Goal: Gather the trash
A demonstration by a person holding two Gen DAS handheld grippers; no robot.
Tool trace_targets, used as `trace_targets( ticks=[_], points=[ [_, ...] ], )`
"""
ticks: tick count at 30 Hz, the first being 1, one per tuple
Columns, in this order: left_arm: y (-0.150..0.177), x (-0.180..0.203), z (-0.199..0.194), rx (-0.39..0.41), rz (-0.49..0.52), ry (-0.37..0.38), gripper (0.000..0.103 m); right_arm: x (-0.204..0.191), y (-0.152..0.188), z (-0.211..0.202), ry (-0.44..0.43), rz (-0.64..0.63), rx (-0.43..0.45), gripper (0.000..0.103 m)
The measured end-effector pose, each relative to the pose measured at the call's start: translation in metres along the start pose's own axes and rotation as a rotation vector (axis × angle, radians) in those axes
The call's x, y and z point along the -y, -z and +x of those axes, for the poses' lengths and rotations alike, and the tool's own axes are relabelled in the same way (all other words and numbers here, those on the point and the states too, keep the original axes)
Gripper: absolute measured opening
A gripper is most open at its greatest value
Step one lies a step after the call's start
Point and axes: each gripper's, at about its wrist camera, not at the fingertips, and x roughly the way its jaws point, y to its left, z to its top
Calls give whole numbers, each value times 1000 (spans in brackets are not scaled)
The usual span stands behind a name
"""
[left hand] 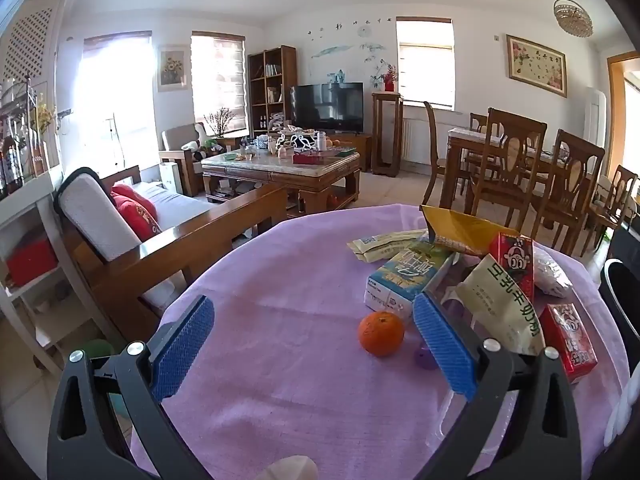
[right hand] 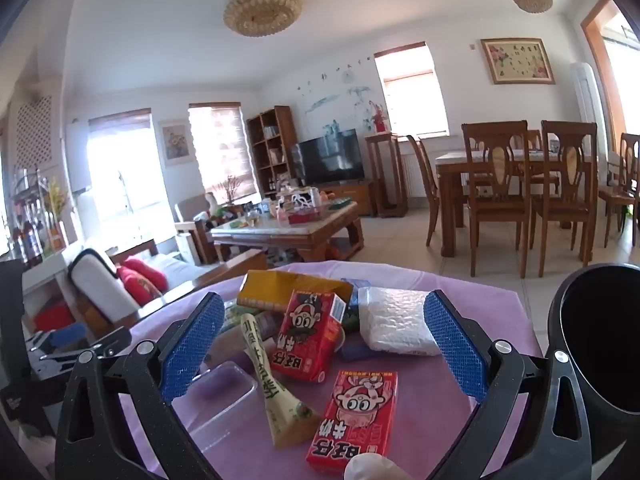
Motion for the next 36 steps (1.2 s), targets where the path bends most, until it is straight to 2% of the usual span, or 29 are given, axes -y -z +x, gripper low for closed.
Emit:
trace_targets(
  ticks=[2, 3, 7, 21, 36],
  points=[
    [-1, -3, 2, -11, -14, 5, 98, 0, 0, 0, -2, 1, 0, 98],
    [0, 2, 0, 13, 24, -13, 98, -1, 0, 1, -2, -1, -2, 98],
    [-3, -1, -1, -3, -6, 2, 98, -1, 0, 1, -3, -1, -3, 98],
    [0, 2, -4, 13, 10, 1, 98, -1, 5, 6, -5, 6, -11, 98],
    [-3, 2, -1, -7, 1, 8, 98, 3, 5, 10, -19, 27, -18, 98]
  ],
)
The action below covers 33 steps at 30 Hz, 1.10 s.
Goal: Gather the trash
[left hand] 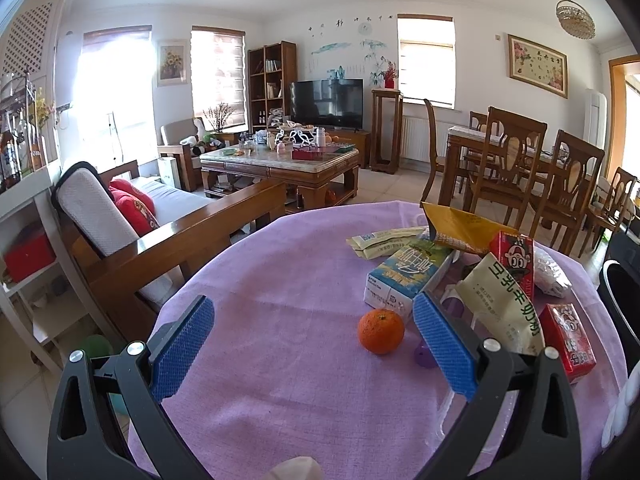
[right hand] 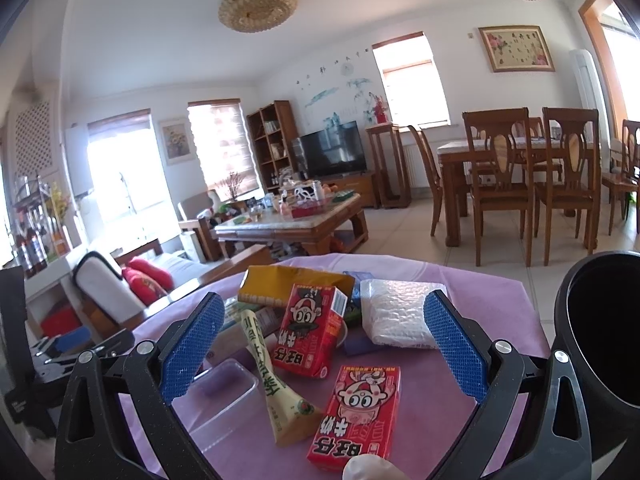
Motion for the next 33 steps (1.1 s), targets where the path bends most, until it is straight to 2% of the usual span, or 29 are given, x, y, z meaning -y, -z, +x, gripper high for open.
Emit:
trace_targets(
  ticks=[33],
  points=[
    [3, -5, 3, -3, 3, 1, 98, 2, -1, 2, -3, 13, -8, 98]
  ],
)
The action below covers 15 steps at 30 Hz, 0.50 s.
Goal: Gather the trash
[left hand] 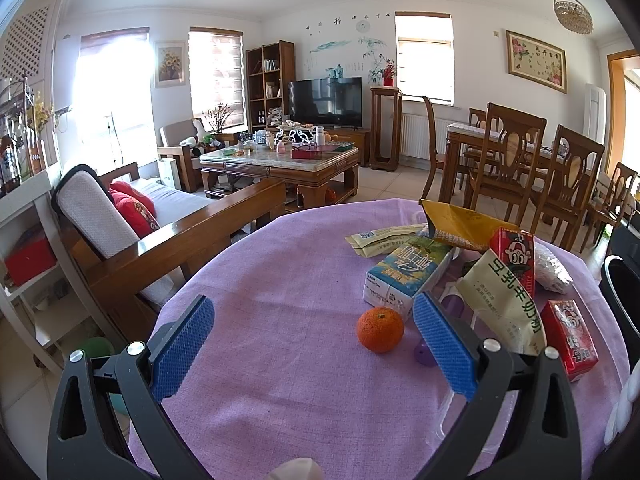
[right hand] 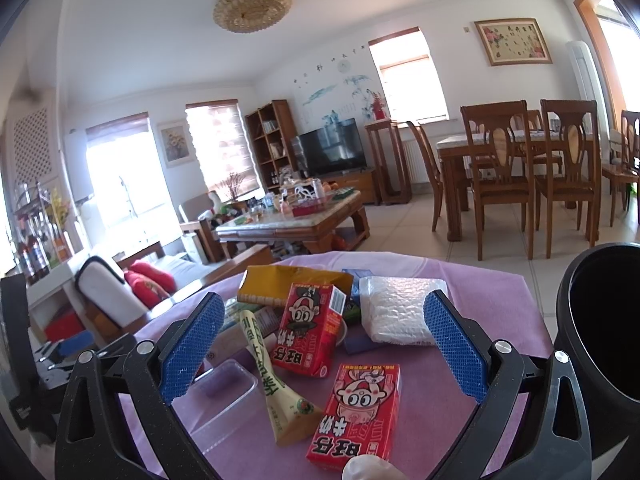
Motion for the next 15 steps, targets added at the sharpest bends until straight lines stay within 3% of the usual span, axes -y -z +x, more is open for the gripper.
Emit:
trace_targets(
  ticks=[15],
  points=[
    [0, 4, -1, 0, 2, -1, 98, 0, 0, 1, -1, 4, -1, 98]
  ],
)
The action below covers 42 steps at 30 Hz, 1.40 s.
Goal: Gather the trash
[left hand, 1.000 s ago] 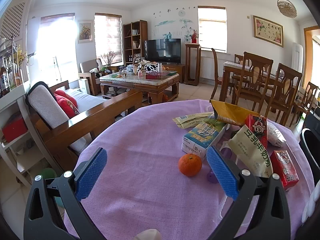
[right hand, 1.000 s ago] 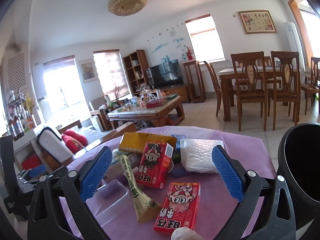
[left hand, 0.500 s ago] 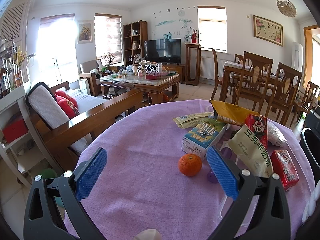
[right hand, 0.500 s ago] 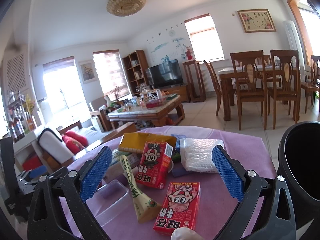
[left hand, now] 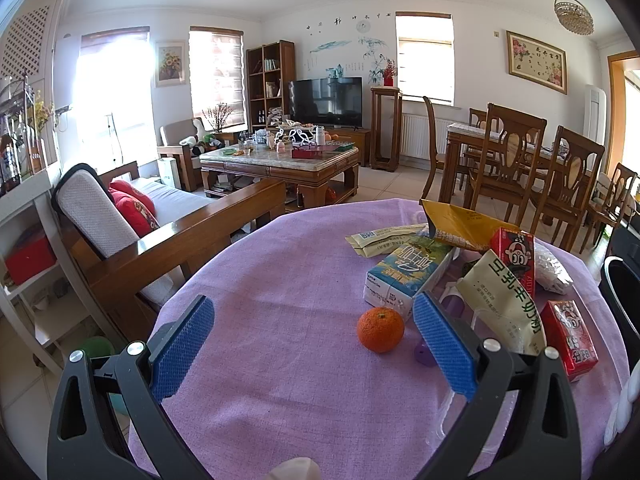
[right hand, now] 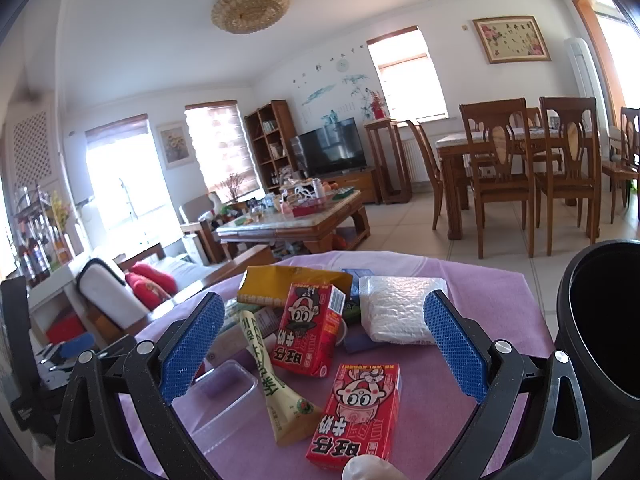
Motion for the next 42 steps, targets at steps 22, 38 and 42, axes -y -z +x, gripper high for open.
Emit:
trace_targets(
  ticks=[22, 38, 42],
  points=[
    [-37, 15, 49, -251, 191, 317, 98, 1, 0, -5, -47, -96, -250, 98],
    [-30, 52, 148, -474, 384, 363, 72, -12, 34, 27, -107, -100, -574, 78],
    [-28, 44, 148, -458, 325, 361, 63, -23, 32, 38, -99, -80, -602, 73]
  ],
)
